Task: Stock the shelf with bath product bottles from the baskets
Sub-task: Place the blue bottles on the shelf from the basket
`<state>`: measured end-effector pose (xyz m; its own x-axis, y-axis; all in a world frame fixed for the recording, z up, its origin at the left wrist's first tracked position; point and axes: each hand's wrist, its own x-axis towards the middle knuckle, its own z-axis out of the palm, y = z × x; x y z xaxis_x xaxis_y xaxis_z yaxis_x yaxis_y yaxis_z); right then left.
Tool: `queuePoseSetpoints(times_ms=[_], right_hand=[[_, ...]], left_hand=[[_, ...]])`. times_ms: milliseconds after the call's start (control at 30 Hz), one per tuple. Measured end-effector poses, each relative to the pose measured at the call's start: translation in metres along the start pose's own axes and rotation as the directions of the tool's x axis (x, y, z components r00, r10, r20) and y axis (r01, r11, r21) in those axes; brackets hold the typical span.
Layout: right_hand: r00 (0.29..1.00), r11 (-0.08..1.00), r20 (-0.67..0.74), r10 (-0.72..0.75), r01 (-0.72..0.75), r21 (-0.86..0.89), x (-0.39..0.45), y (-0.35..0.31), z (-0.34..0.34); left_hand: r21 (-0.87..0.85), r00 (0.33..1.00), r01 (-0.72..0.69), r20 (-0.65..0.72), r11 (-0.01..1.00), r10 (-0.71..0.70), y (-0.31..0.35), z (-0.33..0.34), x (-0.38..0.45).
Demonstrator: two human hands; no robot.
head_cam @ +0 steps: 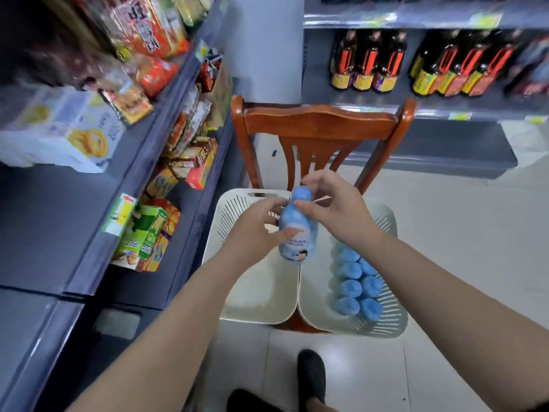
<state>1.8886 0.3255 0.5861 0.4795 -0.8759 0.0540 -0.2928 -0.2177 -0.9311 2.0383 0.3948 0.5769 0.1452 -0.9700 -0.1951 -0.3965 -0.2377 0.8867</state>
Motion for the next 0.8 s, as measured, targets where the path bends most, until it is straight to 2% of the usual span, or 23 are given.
queuePoseSetpoints(times_ms=[233,400,600,800], right_hand=[[0.966,0.97,0.112,-0.235,0.225,0.09,0.023,-0.133,0.018],[0.877,0.909,0.238,-0.417,0.395,0.136,0.033,-0.227,0.044],[0.739,0.81,0.334,-0.586,0.524,0.263,0.022,-0.328,0.089],[0.585,0.712,0.406,-0.702,0.58,0.395,-0.005,-0.406,0.14]], left_hand=[[0.114,0.969,-0.146,-0.183,0.983,0.165,0.08,-0.104,-0.059],[0.26,0.921,-0.148,-0.317,0.954,0.229,0.125,-0.177,-0.117],[0.402,0.836,-0.057,-0.481,0.914,0.264,0.157,-0.247,-0.199],[0.485,0.701,0.093,-0.652,0.87,0.288,0.177,-0.292,-0.286]])
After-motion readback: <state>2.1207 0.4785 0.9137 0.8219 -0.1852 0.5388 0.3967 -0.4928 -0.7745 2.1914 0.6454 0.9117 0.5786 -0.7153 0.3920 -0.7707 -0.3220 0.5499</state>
